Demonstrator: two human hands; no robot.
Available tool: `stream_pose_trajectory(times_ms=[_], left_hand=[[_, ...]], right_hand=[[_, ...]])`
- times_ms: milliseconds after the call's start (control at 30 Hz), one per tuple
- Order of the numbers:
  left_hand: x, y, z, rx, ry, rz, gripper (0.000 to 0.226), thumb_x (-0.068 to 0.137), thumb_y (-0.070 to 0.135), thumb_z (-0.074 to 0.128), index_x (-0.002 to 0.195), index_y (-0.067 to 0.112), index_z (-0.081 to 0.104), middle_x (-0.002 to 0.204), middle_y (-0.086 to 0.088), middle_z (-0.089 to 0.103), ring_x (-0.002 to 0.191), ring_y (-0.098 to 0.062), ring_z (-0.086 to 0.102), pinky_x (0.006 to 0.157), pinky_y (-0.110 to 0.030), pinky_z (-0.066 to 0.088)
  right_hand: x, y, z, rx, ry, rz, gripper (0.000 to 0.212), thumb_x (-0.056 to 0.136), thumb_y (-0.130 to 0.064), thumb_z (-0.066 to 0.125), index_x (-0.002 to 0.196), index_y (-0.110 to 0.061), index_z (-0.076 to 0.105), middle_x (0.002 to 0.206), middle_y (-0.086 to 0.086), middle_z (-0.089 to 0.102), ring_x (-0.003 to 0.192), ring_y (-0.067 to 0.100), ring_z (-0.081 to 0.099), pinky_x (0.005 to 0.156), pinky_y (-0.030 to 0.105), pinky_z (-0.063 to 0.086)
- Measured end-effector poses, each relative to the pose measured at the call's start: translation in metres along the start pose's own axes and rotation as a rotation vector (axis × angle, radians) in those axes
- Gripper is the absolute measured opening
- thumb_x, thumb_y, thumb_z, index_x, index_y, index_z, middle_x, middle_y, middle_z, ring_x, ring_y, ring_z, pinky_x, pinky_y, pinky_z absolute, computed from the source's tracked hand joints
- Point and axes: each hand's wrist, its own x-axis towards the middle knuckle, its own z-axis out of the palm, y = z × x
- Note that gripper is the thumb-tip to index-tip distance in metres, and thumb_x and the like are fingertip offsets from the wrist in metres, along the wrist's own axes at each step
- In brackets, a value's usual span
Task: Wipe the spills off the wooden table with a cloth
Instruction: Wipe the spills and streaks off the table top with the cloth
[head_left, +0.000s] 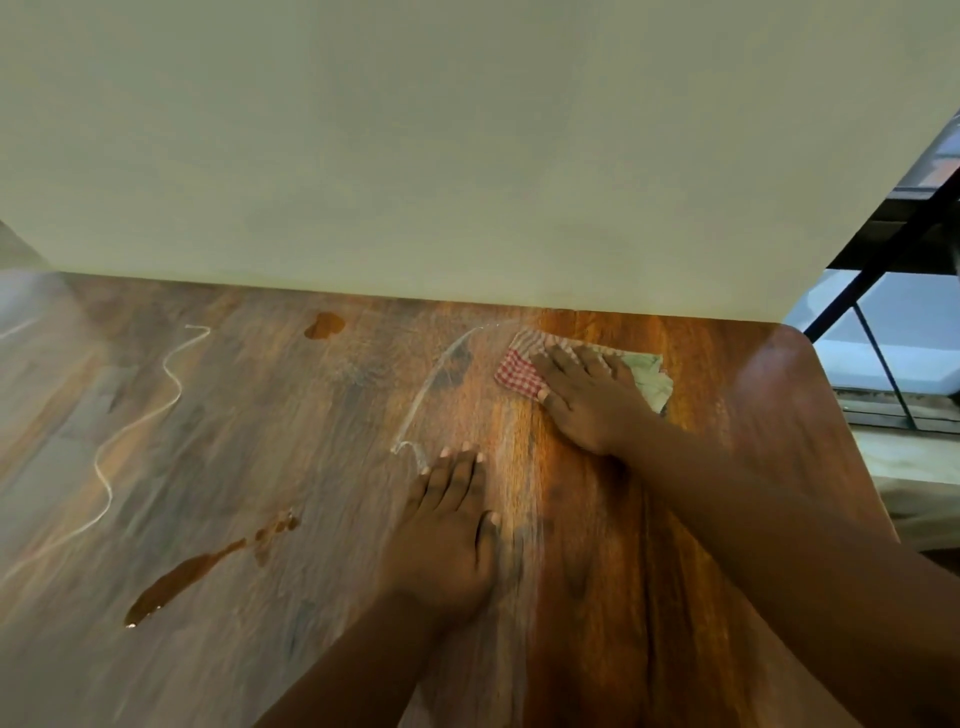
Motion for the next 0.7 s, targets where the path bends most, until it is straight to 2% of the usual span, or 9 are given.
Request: stream_pose_trajectory(times_ms=[167,367,500,700], left_hand=[[0.000,-0.002,0.003,-0.009,-0.007,-0.008,0.064,0.087,0.052,-0.002,0.145,0.027,-0.013,0.154,0.010,-0.016,0.142,-0.007,-0.024,0.113,-0.026,-0.018],[0.002,-0.004,0.008,-0.023,-0.002,-0.001,0.060,0.091,0.053,0.000,0.144,0.031,-0.017,0.154,0.012,-0.019,0.138,-0.003,-0.030,0.112,-0.026,-0.021],[0.001,-0.004,0.008,-0.022,0.007,-0.011,0.061,0.093,0.052,0.002,0.148,0.028,-0.012,0.157,0.010,-0.014,0.141,-0.005,-0.027,0.116,-0.031,-0.013],[0.001,-0.005,0.006,-0.003,-0.003,-0.001,0.067,0.091,0.055,-0.004,0.152,0.027,-0.006,0.157,0.011,-0.016,0.140,-0.006,-0.030,0.115,-0.030,-0.015]], right_hand=[[-0.011,-0.001,0.004,0.005,-0.017,-0.075,0.056,0.100,-0.053,0.009,0.152,-0.038,-0.005,0.162,-0.006,-0.003,0.148,0.018,-0.004,0.114,0.043,-0.007],[0.046,0.011,-0.010,0.010,0.005,0.069,0.057,0.100,-0.052,0.010,0.153,-0.037,0.001,0.163,-0.005,0.000,0.148,0.020,0.000,0.115,0.045,-0.001],[0.069,-0.010,-0.012,0.052,-0.010,0.134,0.057,0.100,-0.048,0.014,0.154,-0.035,-0.001,0.162,-0.004,-0.003,0.148,0.022,-0.003,0.115,0.049,-0.004],[0.087,-0.046,-0.016,0.079,-0.013,0.060,0.058,0.100,-0.045,0.017,0.154,-0.032,0.001,0.163,-0.003,-0.003,0.148,0.024,-0.004,0.115,0.049,-0.005]])
